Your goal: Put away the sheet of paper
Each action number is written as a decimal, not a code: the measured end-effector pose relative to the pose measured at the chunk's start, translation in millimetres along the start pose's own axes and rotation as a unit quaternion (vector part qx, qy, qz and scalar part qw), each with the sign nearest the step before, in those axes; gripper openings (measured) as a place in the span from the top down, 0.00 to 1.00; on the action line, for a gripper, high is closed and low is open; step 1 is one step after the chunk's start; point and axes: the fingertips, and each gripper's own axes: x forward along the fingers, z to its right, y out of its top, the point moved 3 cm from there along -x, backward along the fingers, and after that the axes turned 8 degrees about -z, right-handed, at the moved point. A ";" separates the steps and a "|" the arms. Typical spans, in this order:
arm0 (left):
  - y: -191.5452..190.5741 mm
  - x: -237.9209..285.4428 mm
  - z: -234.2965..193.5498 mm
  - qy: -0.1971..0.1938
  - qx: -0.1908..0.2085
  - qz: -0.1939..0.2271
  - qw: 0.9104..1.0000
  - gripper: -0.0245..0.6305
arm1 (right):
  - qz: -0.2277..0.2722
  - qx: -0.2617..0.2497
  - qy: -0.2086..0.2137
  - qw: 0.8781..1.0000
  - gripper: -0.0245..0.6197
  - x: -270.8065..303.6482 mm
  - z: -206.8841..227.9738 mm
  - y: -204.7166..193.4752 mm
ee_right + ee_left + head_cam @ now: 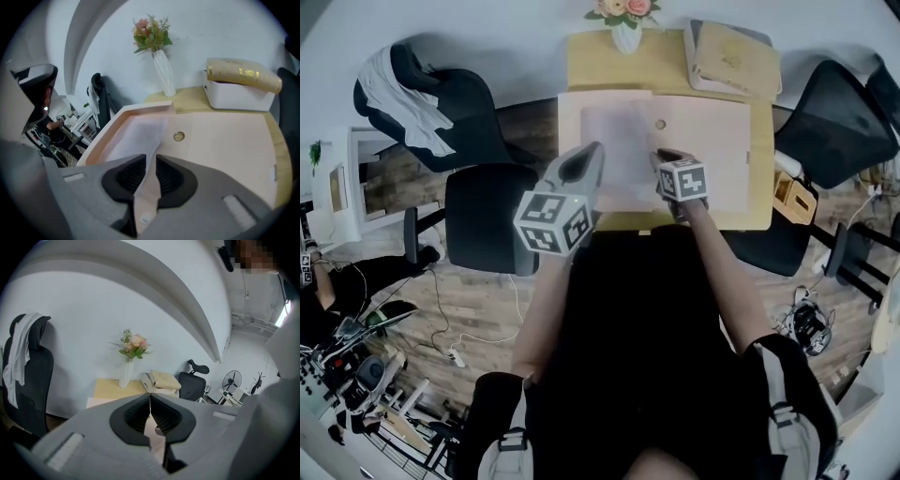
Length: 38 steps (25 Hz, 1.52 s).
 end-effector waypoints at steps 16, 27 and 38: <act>-53.4 -19.6 152.9 0.048 0.007 -0.006 0.999 0.95 | 0.077 -0.113 0.015 0.990 0.87 -158.2 46.7 -72.7; -102.9 -22.4 219.4 0.088 -0.017 0.004 0.996 0.95 | 0.140 -0.235 -0.026 0.962 0.87 -238.6 62.1 -94.4; -79.2 -13.2 232.5 0.095 -0.015 0.035 0.995 0.95 | 0.227 -0.293 -0.059 0.927 0.91 -302.8 51.2 -47.0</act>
